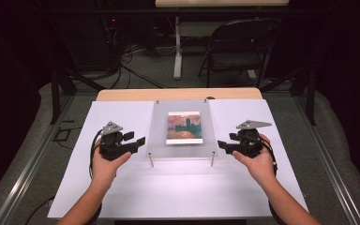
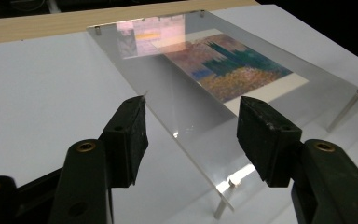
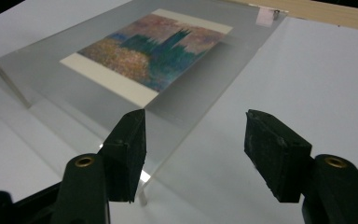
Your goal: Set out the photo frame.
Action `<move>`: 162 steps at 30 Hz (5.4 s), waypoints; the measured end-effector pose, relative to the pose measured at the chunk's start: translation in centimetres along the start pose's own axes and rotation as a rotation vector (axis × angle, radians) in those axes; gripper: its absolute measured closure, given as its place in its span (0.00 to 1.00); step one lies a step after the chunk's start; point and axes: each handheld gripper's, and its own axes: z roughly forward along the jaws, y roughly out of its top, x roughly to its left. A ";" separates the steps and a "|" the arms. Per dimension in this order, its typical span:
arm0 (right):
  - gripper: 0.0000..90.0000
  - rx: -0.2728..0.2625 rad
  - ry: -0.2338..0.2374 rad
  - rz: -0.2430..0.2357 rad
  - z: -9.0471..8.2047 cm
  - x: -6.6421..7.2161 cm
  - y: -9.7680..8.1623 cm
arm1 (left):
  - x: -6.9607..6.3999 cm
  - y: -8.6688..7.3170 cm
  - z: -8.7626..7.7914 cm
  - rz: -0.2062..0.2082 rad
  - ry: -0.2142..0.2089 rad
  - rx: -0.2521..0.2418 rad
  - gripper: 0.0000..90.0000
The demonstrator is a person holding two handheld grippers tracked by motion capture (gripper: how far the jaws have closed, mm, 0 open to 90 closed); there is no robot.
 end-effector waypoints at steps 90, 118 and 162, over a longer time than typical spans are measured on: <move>0.31 0.112 0.104 0.351 15.3 -6.3 4.1 | 6.2 3.4 15.5 -0.321 -0.056 0.210 0.34; 0.35 0.117 0.095 0.338 14.7 -6.1 4.5 | 6.4 3.7 14.9 -0.350 -0.058 0.196 0.43; 0.56 0.017 0.049 0.146 6.5 -2.7 7.3 | 3.1 6.9 6.8 -0.212 -0.074 0.095 0.66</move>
